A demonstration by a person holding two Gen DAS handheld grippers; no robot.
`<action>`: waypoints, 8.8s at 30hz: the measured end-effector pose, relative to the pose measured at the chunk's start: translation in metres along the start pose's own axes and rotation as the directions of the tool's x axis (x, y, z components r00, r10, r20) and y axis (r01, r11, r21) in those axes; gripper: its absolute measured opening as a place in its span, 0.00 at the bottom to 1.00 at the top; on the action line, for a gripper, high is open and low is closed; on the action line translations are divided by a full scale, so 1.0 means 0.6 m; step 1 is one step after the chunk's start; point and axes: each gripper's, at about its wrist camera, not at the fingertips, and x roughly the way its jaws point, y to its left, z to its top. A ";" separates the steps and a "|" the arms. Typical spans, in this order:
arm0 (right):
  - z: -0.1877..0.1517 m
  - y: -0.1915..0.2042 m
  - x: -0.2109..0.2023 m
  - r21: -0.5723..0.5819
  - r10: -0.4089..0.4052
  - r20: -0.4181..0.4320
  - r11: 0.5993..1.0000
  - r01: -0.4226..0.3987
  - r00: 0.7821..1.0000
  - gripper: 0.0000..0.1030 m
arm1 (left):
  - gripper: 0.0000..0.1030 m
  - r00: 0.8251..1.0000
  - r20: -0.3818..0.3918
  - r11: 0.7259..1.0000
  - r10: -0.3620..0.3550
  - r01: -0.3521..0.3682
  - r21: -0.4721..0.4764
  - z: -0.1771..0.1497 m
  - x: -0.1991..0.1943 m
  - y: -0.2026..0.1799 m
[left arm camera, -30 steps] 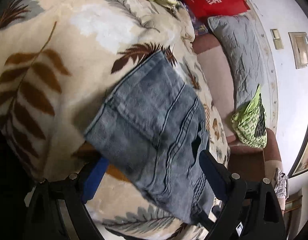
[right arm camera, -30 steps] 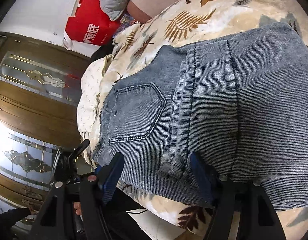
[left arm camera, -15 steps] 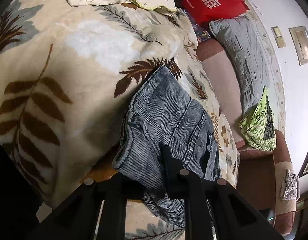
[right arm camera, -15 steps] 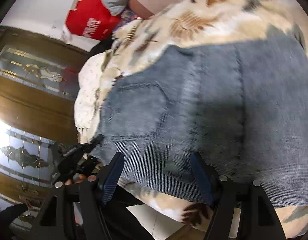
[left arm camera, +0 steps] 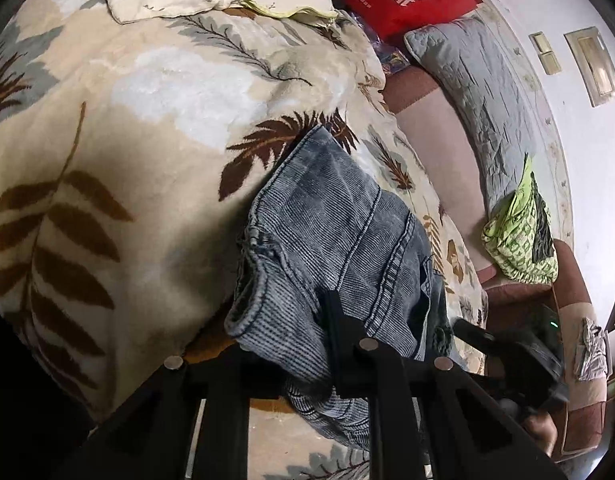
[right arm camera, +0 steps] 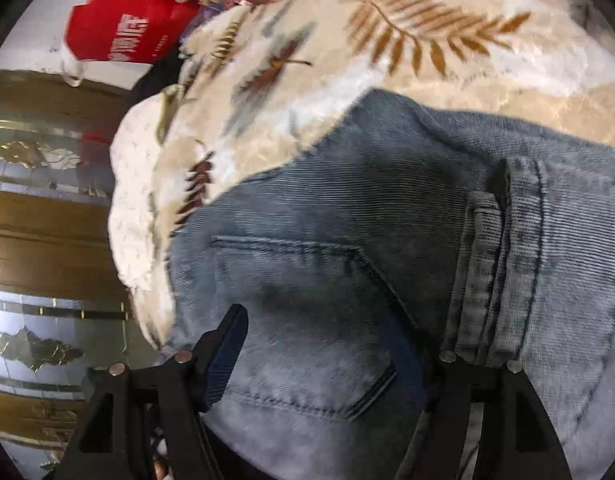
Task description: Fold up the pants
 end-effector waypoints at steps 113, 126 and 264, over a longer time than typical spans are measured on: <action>-0.277 -0.271 -0.324 0.192 0.221 0.464 0.920 -0.341 0.858 0.70 | 0.75 0.993 -0.002 0.697 0.114 -0.079 0.712 -0.188 0.043 -0.298; -0.259 -0.282 -0.280 0.299 0.110 0.391 0.924 -0.239 0.914 0.65 | 0.75 0.993 -0.023 0.681 0.114 -0.061 0.729 -0.214 0.083 -0.292; -0.319 -0.193 -0.361 0.114 -0.536 0.603 0.791 0.601 0.591 0.82 | 0.81 0.983 0.138 0.672 0.118 -0.182 0.718 -0.190 0.035 -0.276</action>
